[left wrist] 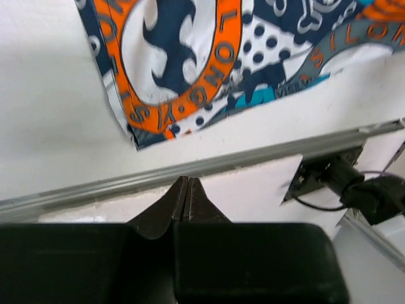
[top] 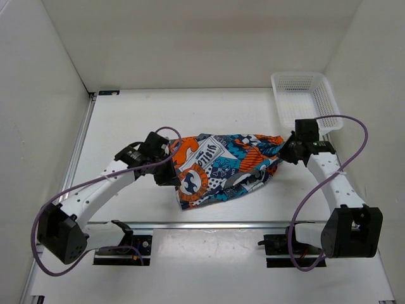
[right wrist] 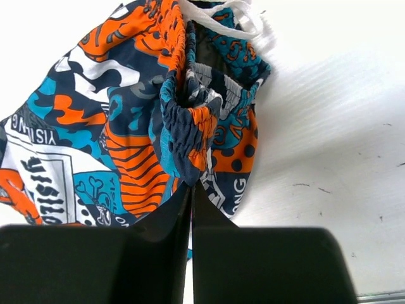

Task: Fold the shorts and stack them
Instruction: Fold the shorts

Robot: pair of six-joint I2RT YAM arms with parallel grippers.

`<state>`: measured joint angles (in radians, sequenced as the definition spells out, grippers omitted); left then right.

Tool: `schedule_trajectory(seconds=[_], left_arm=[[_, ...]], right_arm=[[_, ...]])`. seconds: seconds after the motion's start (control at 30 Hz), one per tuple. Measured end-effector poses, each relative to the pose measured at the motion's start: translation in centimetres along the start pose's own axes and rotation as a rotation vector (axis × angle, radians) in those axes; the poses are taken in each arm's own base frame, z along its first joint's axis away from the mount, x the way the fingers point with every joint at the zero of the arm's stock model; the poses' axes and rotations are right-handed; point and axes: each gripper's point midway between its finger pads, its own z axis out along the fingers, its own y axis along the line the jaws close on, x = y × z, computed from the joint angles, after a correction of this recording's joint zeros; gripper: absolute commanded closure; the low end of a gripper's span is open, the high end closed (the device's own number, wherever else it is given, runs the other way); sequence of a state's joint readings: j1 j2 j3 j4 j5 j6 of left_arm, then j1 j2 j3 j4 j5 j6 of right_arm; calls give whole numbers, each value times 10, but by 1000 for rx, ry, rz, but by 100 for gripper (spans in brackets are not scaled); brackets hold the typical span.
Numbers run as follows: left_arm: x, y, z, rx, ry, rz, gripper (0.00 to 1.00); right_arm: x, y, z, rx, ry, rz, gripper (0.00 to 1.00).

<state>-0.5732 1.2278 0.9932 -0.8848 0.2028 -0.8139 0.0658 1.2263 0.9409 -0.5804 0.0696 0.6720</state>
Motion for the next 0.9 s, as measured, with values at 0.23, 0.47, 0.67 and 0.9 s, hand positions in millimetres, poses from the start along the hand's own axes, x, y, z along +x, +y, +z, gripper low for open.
schedule_trajectory(seconds=[0.23, 0.47, 0.67, 0.9], left_arm=[[46, 28, 27, -112, 139, -15, 56], [47, 43, 54, -210, 181, -46, 0], [54, 55, 92, -273, 262, -38, 10], [62, 51, 107, -263, 342, -5, 90]], right_arm=[[6, -21, 19, 96, 22, 3, 34], [32, -50, 43, 190, 128, 4, 12], [32, -46, 47, 168, 138, -8, 12], [46, -45, 82, 156, 234, -26, 19]])
